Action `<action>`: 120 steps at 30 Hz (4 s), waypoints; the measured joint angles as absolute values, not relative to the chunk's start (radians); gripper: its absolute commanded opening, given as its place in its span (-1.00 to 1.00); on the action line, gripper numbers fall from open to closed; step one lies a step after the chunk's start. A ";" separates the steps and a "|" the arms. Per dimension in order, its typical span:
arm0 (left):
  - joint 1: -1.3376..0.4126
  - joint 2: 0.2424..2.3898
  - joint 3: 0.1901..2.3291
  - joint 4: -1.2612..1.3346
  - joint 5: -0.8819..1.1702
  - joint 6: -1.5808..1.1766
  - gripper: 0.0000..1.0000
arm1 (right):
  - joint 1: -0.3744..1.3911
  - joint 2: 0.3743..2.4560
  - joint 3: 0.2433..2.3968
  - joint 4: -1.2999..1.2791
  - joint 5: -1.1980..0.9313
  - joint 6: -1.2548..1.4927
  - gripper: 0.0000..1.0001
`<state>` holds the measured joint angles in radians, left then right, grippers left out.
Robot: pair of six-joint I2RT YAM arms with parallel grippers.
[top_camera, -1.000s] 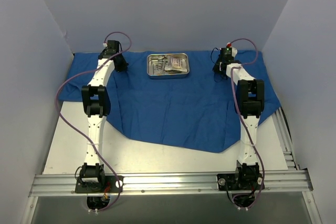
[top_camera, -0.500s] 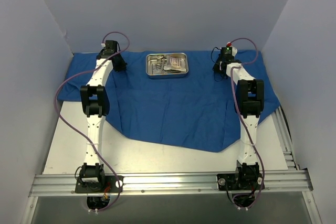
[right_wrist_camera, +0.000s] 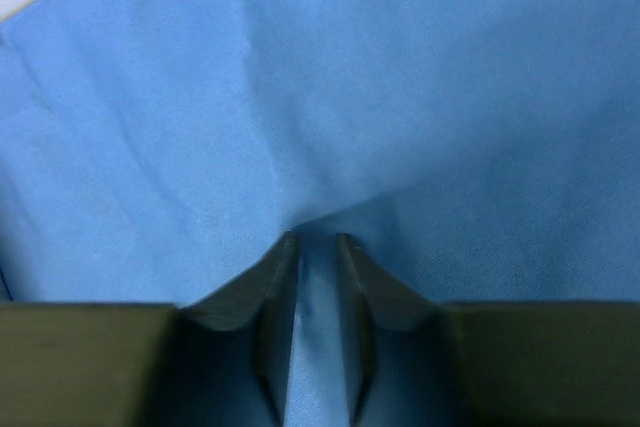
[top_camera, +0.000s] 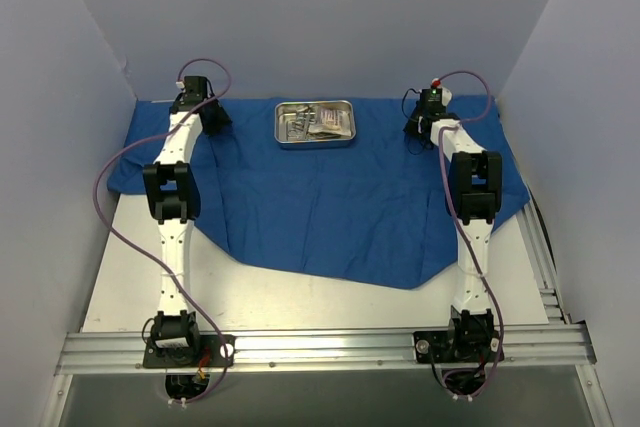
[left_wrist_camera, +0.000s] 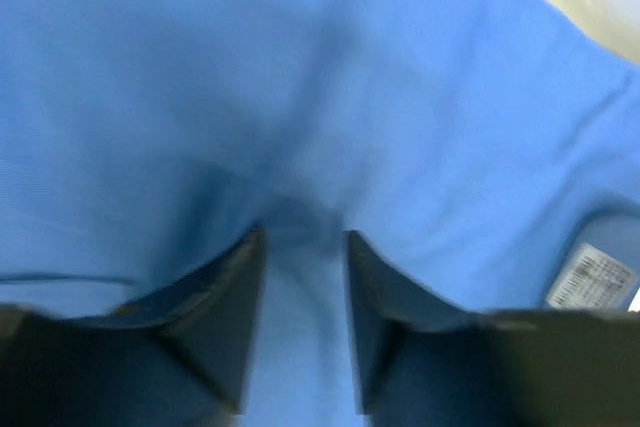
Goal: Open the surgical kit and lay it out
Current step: Move the surgical kit at the center of the board, then smooth out the surgical kit at the center of the board.
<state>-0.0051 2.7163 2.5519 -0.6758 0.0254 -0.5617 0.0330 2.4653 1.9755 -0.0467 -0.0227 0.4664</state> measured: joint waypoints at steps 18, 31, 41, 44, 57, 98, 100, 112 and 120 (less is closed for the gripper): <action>-0.036 2.393 2.348 -0.808 -0.084 -0.562 0.88 | 0.028 2.154 1.720 -0.298 0.239 0.470 0.07; -0.059 1.972 1.705 -0.815 -0.174 -0.546 0.93 | 0.080 1.957 1.370 -0.346 0.315 0.580 -0.05; -0.058 1.813 1.523 -0.823 -0.164 -0.536 0.99 | 0.107 1.966 1.349 -0.351 0.348 0.637 -0.15; -0.058 1.798 1.523 -0.822 -0.161 -0.533 1.00 | 0.113 1.967 1.341 -0.361 0.375 0.656 -0.15; -0.058 1.797 1.523 -0.823 -0.160 -0.519 0.99 | 0.133 1.908 1.287 -0.380 0.424 0.683 -0.03; -0.058 1.781 1.468 -0.824 -0.181 -0.517 0.87 | 0.142 1.925 1.214 -0.348 0.486 0.677 -1.00; -0.058 1.774 1.465 -0.825 -0.184 -0.514 0.86 | 0.136 1.914 1.211 -0.372 0.496 0.685 -1.00; -0.058 1.733 1.457 -0.829 -0.207 -0.516 0.84 | -0.294 1.346 0.948 -0.572 0.445 0.842 -1.00; -0.058 1.678 1.428 -0.846 -0.263 -0.538 0.83 | -0.411 1.108 0.904 -0.773 0.471 0.926 -1.00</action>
